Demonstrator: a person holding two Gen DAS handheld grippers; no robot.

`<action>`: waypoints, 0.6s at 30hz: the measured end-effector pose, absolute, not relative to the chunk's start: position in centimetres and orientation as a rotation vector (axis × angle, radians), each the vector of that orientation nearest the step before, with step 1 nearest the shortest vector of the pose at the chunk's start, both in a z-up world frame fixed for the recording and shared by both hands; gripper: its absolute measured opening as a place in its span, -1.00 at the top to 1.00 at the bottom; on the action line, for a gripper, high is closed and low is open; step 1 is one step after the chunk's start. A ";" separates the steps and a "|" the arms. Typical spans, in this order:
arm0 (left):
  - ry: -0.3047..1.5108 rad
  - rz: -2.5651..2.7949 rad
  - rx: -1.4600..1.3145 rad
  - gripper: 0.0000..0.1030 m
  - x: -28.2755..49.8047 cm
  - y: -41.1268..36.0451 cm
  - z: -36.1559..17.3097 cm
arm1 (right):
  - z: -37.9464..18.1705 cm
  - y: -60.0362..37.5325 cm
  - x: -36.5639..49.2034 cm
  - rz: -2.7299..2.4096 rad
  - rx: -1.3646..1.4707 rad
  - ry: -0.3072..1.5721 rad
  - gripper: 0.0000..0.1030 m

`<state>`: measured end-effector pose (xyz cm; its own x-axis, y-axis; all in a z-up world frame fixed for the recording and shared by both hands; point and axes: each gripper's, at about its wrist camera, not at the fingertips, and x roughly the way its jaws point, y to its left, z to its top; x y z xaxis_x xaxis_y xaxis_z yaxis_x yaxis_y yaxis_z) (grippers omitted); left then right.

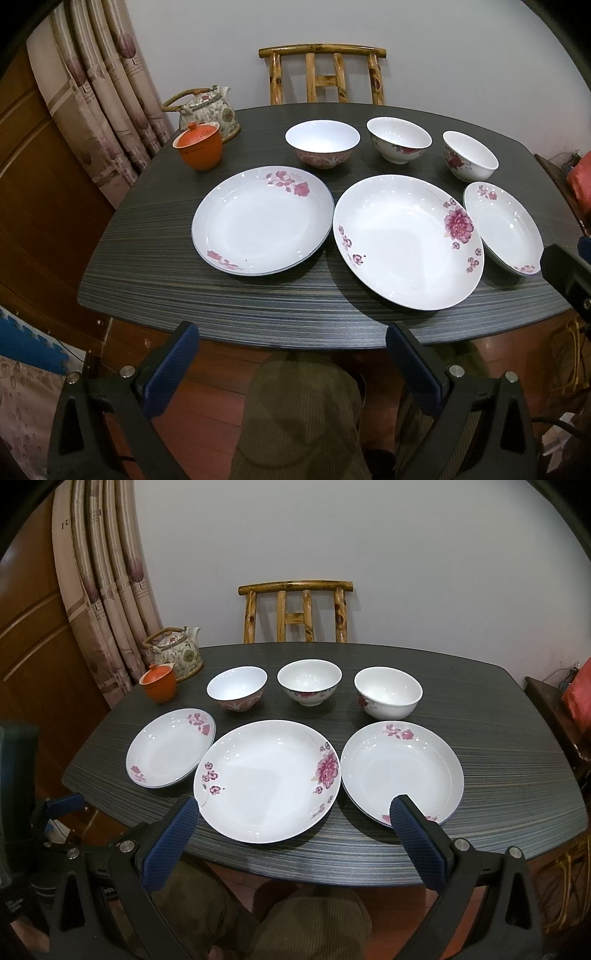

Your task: Organize plates and bowls

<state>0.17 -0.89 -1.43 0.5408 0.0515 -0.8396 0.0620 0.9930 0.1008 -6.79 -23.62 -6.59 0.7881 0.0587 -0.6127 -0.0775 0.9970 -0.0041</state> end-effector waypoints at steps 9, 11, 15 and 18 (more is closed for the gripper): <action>1.002 -0.010 0.123 -1.00 0.0 -0.8 -1.4 | -6.6 -23.6 -6.8 0.075 -0.027 0.660 -0.99; 1.001 -0.009 0.125 -1.00 0.1 -0.9 -1.4 | -6.6 -23.6 -6.8 0.074 -0.029 0.659 -0.99; 1.002 -0.010 0.126 -1.00 0.1 -0.9 -1.4 | -6.6 -23.6 -6.8 0.076 -0.028 0.661 -0.99; 1.004 -0.012 0.125 -1.00 0.0 -0.9 -1.5 | -6.6 -23.7 -6.7 0.076 -0.028 0.661 -0.99</action>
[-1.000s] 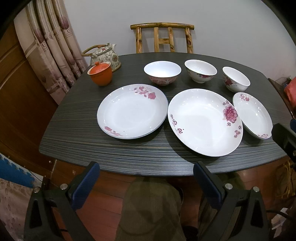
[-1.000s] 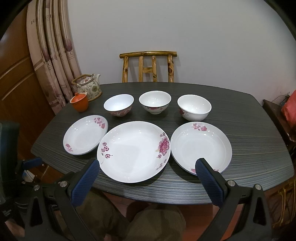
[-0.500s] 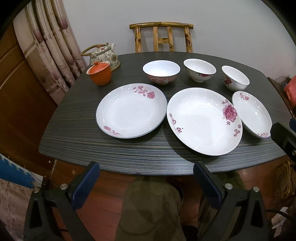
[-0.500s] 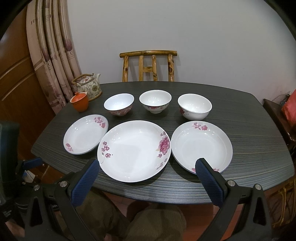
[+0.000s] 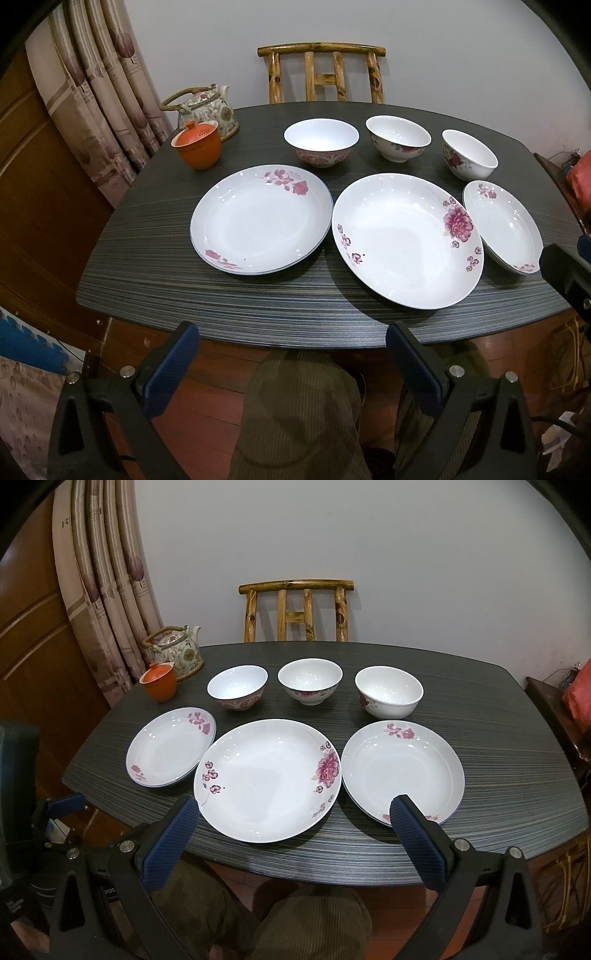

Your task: Organize plates and bowls

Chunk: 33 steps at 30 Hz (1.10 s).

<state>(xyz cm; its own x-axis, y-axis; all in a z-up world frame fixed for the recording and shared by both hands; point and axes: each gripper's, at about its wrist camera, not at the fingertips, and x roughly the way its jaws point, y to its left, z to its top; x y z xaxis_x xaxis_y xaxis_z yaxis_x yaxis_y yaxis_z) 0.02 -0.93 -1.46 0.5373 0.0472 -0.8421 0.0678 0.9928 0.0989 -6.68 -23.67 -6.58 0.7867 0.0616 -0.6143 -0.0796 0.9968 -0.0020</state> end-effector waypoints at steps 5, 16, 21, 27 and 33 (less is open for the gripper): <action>1.006 -0.014 0.125 -1.00 0.1 -1.0 -1.5 | -6.6 -23.6 -6.8 0.079 -0.028 0.661 -0.99; 1.039 -0.057 0.051 -1.00 1.1 0.0 -1.9 | -6.5 -23.2 -6.7 0.091 -0.037 0.671 -0.99; 1.046 -0.096 -0.056 -1.00 2.4 2.5 -1.4 | -5.9 -22.9 -5.9 0.123 -0.049 0.682 -0.99; 1.059 -0.059 -0.165 -1.00 4.5 7.2 -1.0 | -5.5 -22.0 -3.4 0.200 -0.045 0.737 -0.99; 1.093 -0.028 -0.284 -1.00 6.6 11.6 -1.7 | -5.3 -19.9 0.2 0.262 -0.073 0.789 -0.99</action>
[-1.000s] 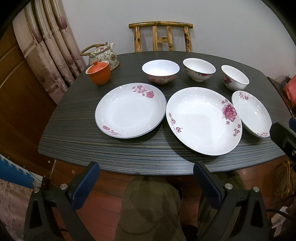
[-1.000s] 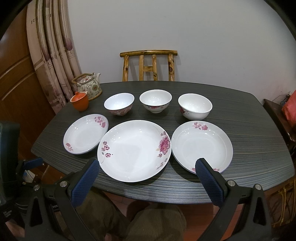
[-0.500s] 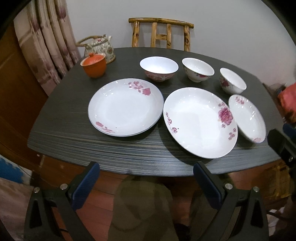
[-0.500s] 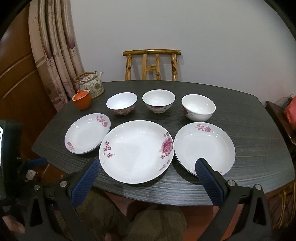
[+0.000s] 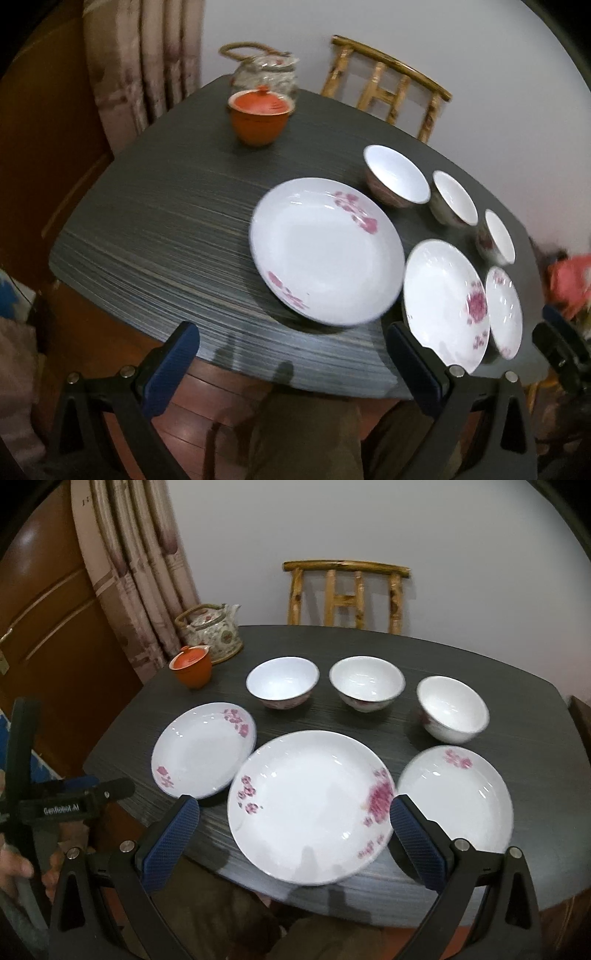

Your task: Organize plates and bowls

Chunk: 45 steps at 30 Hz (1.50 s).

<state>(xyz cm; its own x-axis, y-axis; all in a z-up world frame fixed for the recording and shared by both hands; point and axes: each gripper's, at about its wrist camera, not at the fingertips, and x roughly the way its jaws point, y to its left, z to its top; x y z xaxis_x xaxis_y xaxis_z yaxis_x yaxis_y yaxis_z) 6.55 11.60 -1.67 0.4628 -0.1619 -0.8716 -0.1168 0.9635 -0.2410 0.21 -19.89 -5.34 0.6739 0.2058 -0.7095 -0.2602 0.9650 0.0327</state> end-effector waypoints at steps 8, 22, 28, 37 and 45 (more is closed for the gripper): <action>1.135 -0.046 -0.399 -0.80 10.0 14.7 -2.8 | -6.0 -16.3 6.8 0.375 -0.090 0.896 -0.81; 1.197 -0.086 -0.521 -0.03 14.4 17.4 -5.5 | -11.0 -11.8 18.0 0.471 -0.004 1.152 0.15; 1.224 -0.101 -0.559 -0.01 15.3 17.3 -6.5 | -13.3 -10.6 19.3 0.485 -0.021 1.220 0.41; 1.245 -0.115 -0.568 -0.01 16.3 16.6 -7.2 | -14.6 -10.4 20.4 0.493 -0.006 1.254 0.52; 1.261 -0.092 -0.583 0.41 16.5 16.5 -8.1 | -15.5 -11.1 20.4 0.504 0.011 1.278 0.58</action>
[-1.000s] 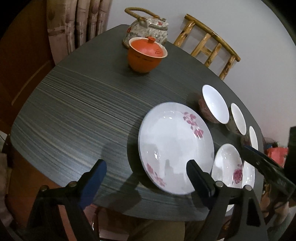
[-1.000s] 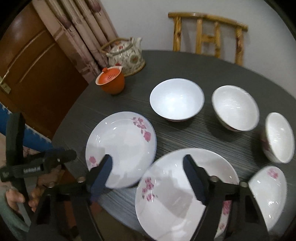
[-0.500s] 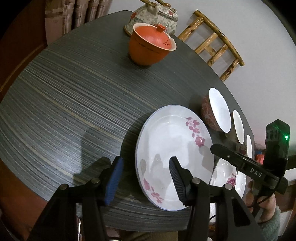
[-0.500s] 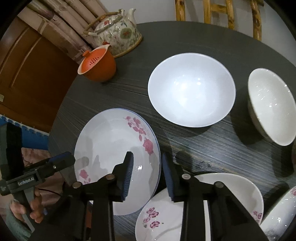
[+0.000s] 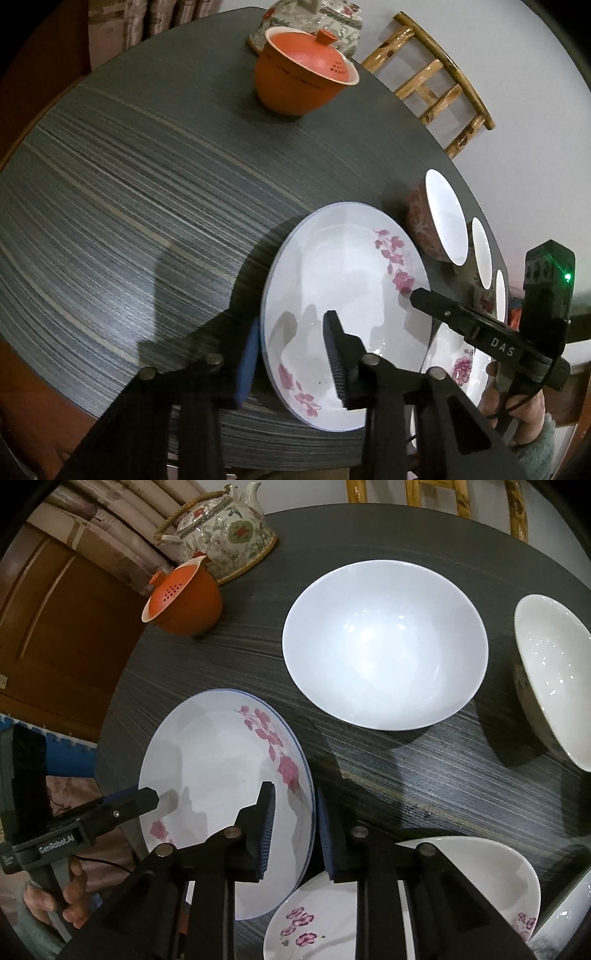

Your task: Organize plates and bowls

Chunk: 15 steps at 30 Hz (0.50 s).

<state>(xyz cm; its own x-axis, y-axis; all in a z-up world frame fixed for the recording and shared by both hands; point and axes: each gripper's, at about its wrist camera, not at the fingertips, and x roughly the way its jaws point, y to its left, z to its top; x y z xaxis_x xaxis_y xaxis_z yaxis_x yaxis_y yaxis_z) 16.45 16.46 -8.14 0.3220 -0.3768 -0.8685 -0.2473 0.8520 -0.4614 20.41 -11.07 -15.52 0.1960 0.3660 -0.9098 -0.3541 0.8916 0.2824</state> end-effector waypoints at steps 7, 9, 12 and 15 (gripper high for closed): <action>1.266 -0.066 -0.571 0.67 16.4 16.7 -8.5 | -15.9 -10.9 20.5 0.500 0.001 1.281 0.69; 1.266 -0.059 -0.570 0.74 16.3 16.8 -8.7 | -16.1 -10.8 20.5 0.495 0.001 1.288 0.70; 1.265 -0.051 -0.559 0.80 16.3 16.7 -8.8 | -16.2 -10.4 20.5 0.485 -0.010 1.282 0.71; 1.260 -0.051 -0.562 0.81 16.2 16.8 -8.9 | -16.2 -10.3 20.5 0.476 -0.010 1.276 0.71</action>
<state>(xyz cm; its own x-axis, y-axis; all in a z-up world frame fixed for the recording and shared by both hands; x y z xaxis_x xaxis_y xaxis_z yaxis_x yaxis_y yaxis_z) 16.22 16.76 -8.87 0.3237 -0.3378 -0.8838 -0.2647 0.8645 -0.4274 20.54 -10.32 -16.17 0.2076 0.3371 -0.9183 -0.3475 0.9029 0.2529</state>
